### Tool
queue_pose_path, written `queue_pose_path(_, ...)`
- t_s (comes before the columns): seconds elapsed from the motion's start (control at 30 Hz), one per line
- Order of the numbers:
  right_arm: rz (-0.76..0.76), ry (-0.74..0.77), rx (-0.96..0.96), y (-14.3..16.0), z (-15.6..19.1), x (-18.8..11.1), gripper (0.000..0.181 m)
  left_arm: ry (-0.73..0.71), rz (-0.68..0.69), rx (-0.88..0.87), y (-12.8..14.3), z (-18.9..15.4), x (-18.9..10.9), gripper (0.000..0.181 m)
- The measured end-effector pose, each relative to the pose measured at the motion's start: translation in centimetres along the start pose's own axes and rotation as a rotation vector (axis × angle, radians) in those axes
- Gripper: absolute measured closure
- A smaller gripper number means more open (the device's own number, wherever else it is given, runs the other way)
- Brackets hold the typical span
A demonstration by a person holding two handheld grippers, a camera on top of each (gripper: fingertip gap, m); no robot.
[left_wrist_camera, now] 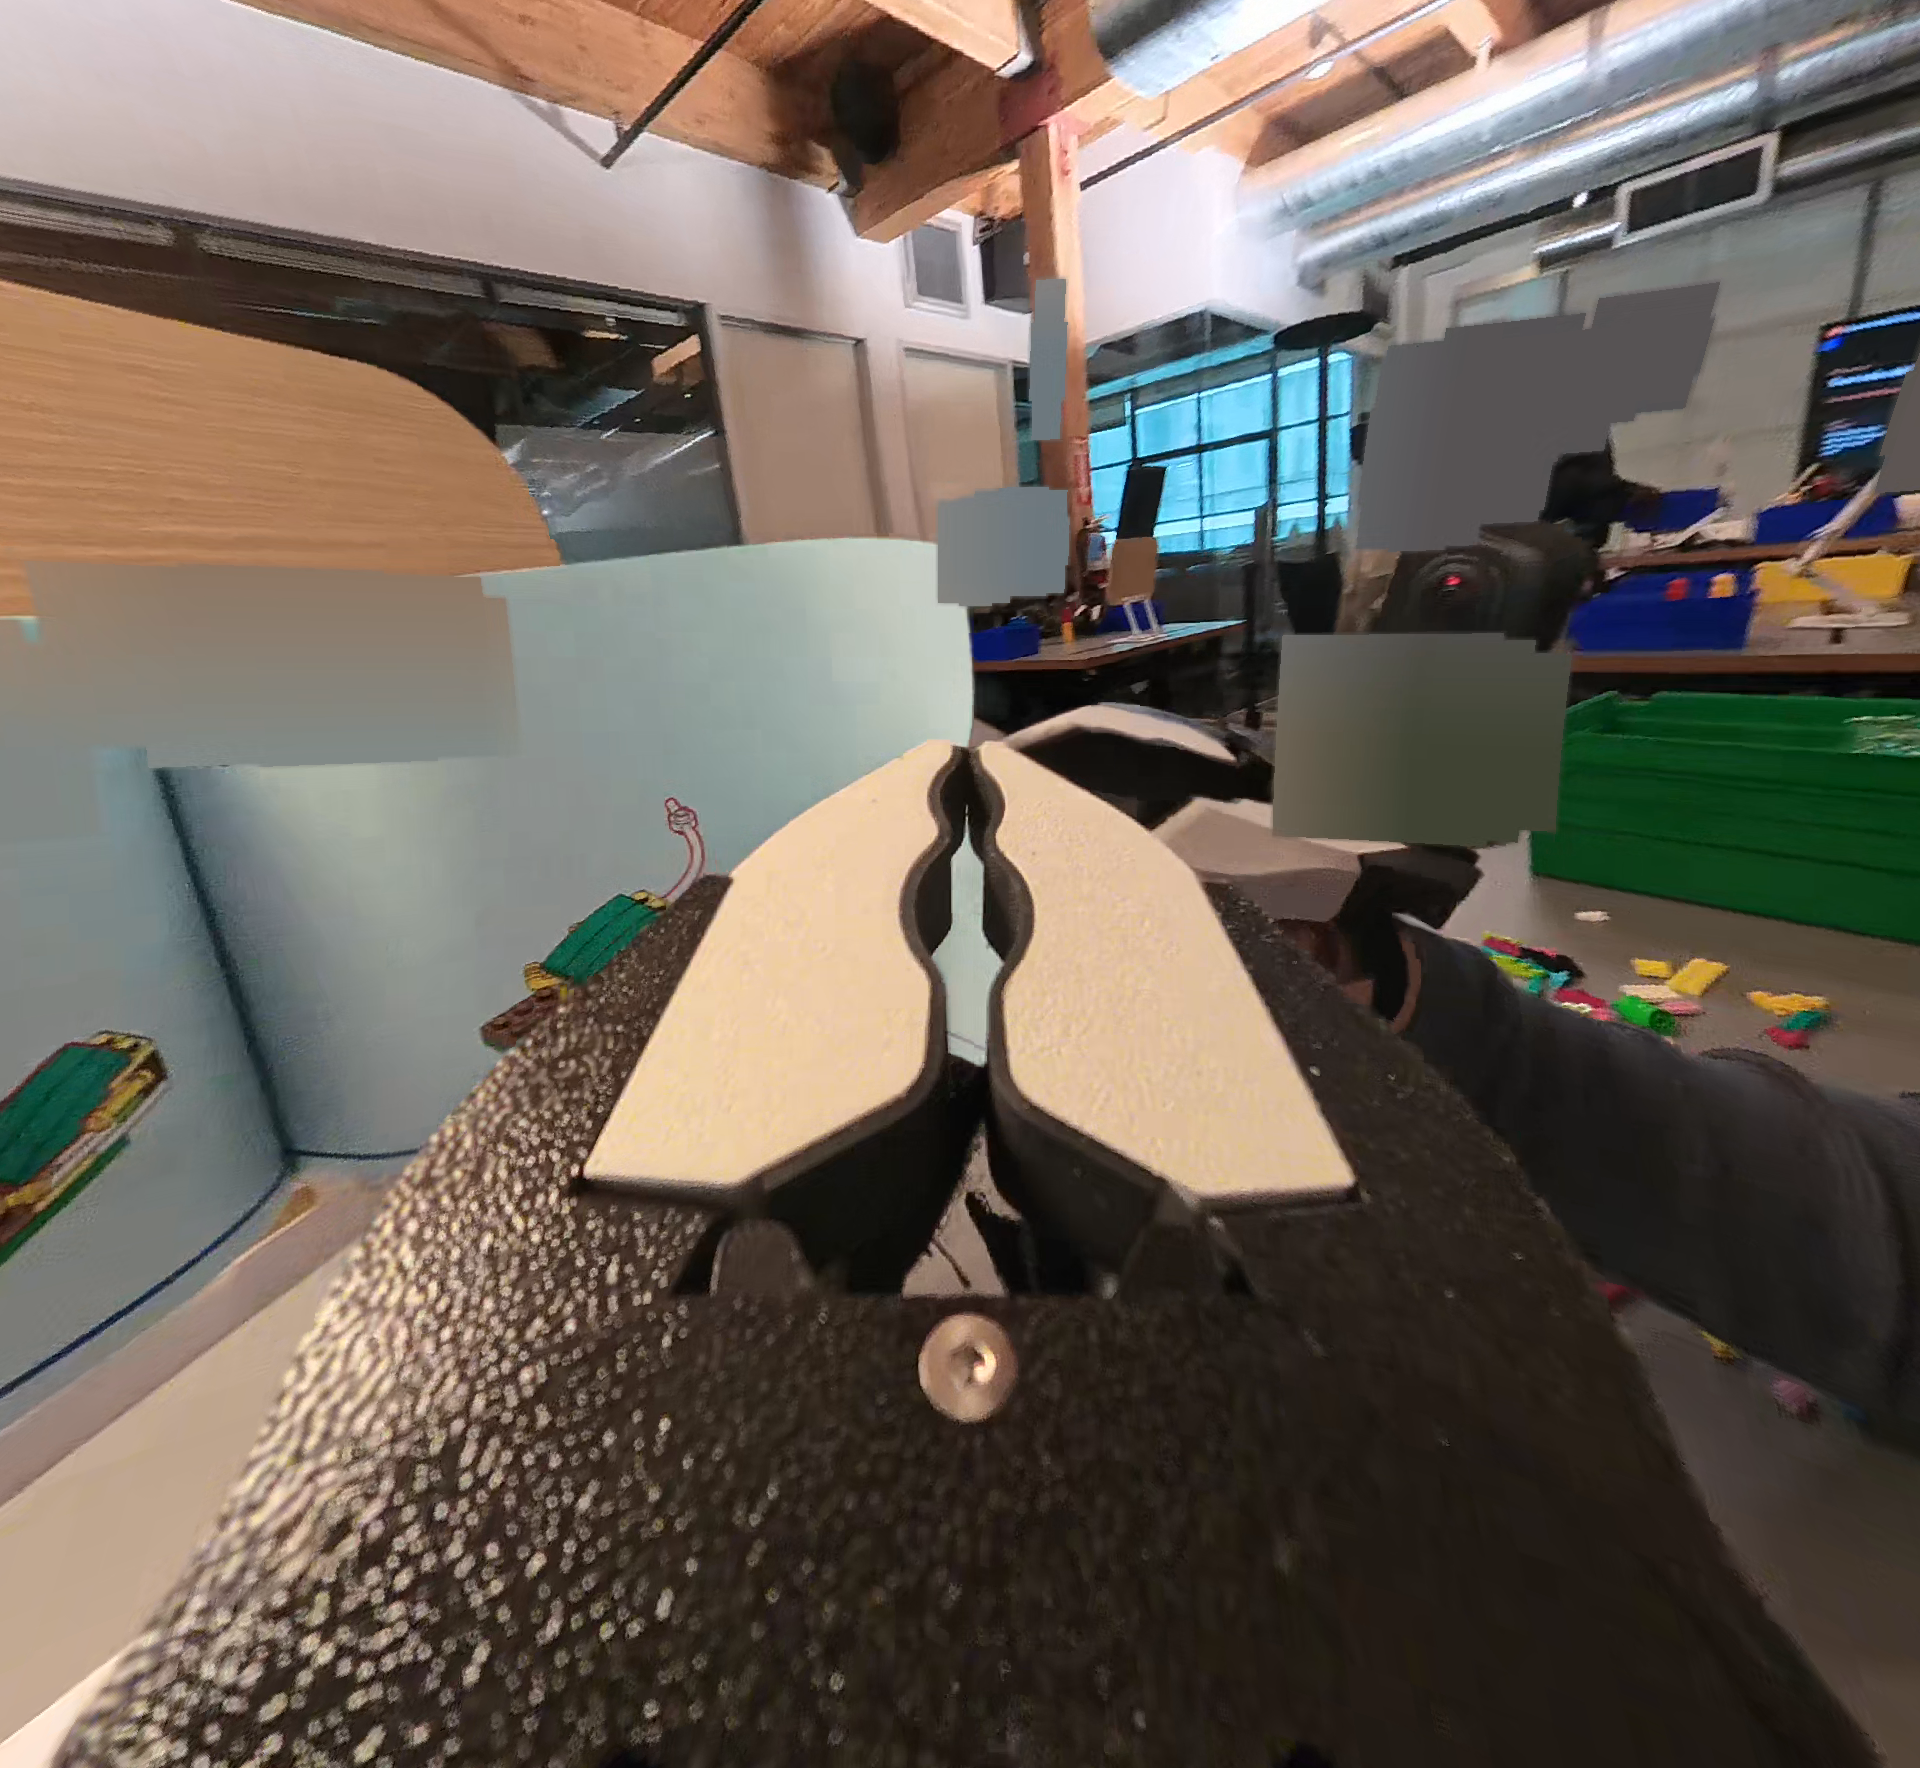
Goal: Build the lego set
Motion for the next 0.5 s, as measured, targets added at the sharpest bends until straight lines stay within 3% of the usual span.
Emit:
queue_pose_path(0.17,0.060,0.019,-0.018,0.7,-0.3,0.1,0.148,0.076,-0.034,-0.083,0.2,-0.5,0.1,0.181)
queue_pose_path(0.5,0.095,0.011,-0.029,1.3,0.4,0.9,0.149,0.073,0.032,0.008,0.9,-1.2,0.7,0.178)
Point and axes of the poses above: each gripper's, where its closed fingertips meet, x out along the fingers, y out of its underside, z = x × y across the jaws, the point moved 4 cm from there along -x, back along the fingers, and after that the axes turned 3 degrees about -z, right-handed, at the moved point
